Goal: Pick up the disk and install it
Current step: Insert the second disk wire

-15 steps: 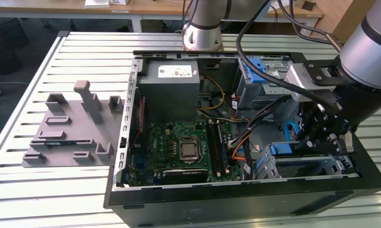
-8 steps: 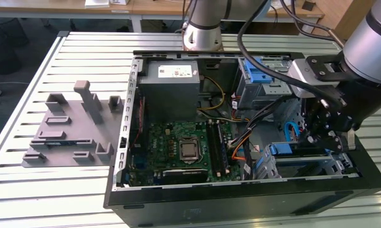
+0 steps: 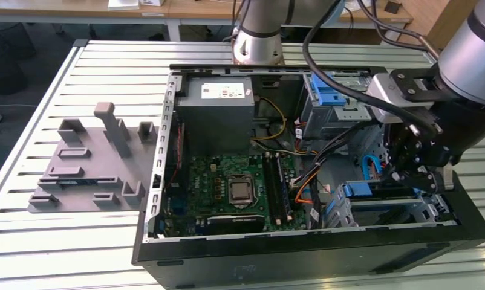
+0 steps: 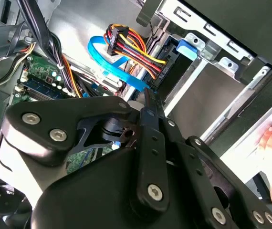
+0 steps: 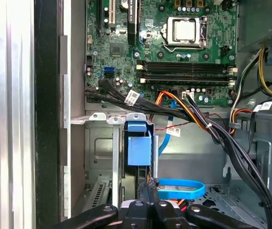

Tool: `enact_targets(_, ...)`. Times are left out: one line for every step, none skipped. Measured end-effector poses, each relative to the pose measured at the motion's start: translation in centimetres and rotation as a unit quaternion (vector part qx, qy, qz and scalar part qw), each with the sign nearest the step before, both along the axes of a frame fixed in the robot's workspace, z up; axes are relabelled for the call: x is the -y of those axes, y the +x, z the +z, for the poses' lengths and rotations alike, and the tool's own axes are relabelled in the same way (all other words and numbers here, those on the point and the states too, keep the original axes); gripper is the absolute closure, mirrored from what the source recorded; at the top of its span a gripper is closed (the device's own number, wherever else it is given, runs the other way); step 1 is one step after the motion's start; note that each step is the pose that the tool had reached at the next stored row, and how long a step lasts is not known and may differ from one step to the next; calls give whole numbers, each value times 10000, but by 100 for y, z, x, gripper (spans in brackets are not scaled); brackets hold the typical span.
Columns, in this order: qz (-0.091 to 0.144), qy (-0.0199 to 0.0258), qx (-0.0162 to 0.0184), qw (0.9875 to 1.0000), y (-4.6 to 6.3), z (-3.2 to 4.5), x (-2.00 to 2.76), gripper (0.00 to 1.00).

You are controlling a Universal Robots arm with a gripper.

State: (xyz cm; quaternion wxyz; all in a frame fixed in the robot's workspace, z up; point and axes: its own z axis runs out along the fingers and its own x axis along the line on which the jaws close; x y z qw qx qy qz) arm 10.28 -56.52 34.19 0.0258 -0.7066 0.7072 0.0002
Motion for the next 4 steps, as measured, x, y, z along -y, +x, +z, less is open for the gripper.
enact_targets(0,0,0,10000,0,3,0,89)
enact_targets(0,0,0,10000,0,5,0,89)
enact_targets(0,0,0,10000,0,9,0,89)
enact_targets(0,0,0,10000,0,13,0,89)
